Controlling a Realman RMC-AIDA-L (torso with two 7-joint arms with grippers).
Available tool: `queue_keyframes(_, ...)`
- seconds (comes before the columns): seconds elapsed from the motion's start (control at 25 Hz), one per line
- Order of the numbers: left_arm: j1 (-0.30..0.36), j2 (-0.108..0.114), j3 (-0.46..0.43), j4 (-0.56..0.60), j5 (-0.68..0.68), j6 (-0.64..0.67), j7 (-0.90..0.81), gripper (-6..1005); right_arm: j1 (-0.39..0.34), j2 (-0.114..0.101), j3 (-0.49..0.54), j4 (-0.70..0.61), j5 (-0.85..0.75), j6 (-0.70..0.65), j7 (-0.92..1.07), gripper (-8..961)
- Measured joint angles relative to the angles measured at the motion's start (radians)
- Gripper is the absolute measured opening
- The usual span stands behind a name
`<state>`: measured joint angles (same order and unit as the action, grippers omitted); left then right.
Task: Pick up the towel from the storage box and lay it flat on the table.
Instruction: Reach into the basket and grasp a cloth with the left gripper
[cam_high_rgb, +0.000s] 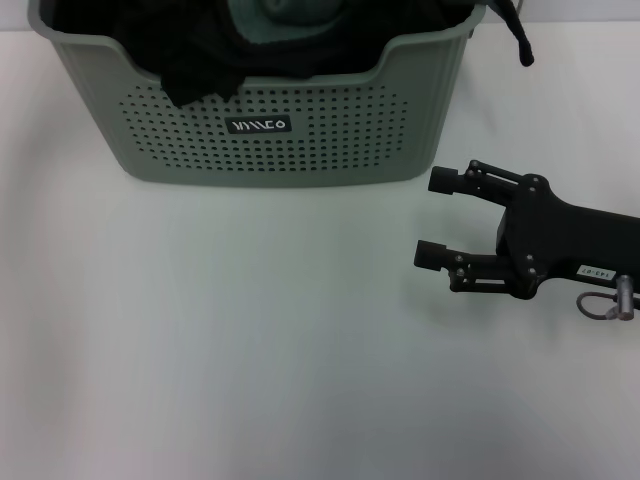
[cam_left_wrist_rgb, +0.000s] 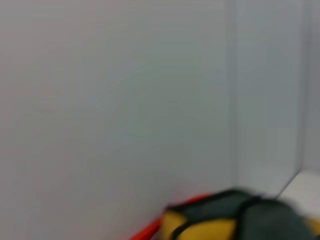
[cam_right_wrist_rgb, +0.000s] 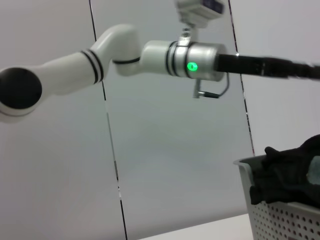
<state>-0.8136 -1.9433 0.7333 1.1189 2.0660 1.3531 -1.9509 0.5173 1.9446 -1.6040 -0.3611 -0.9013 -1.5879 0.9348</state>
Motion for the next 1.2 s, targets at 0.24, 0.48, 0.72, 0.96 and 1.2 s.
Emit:
queue_keyframes(0.24, -0.118, -0.003, 0.000, -0.113, 0.274, -0.094, -0.067, 874, -0.045, 0.014, 0.049, -0.008, 0.005, 0.003, -0.002, 869)
queue_keyframes(0.48, -0.158, -0.004, 0.010, -0.180, 0.300, -0.102, -0.071, 873, -0.066, 0.010, 0.083, -0.006, 0.004, -0.011, -0.005, 869)
queue_keyframes(0.72, -0.147, -0.012, 0.070, -0.180, 0.293, -0.100, -0.120, 871, -0.051, 0.009, 0.093, -0.004, 0.004, -0.006, -0.009, 870)
queue_keyframes(0.96, -0.122, -0.015, 0.067, -0.162, 0.263, -0.101, -0.139, 835, -0.050, 0.011, 0.095, -0.002, 0.007, -0.004, -0.022, 870)
queue_keyframes(1.2, -0.085, -0.006, 0.077, -0.124, 0.187, -0.089, -0.138, 591, -0.058, 0.012, 0.110, -0.002, 0.004, -0.003, -0.023, 870)
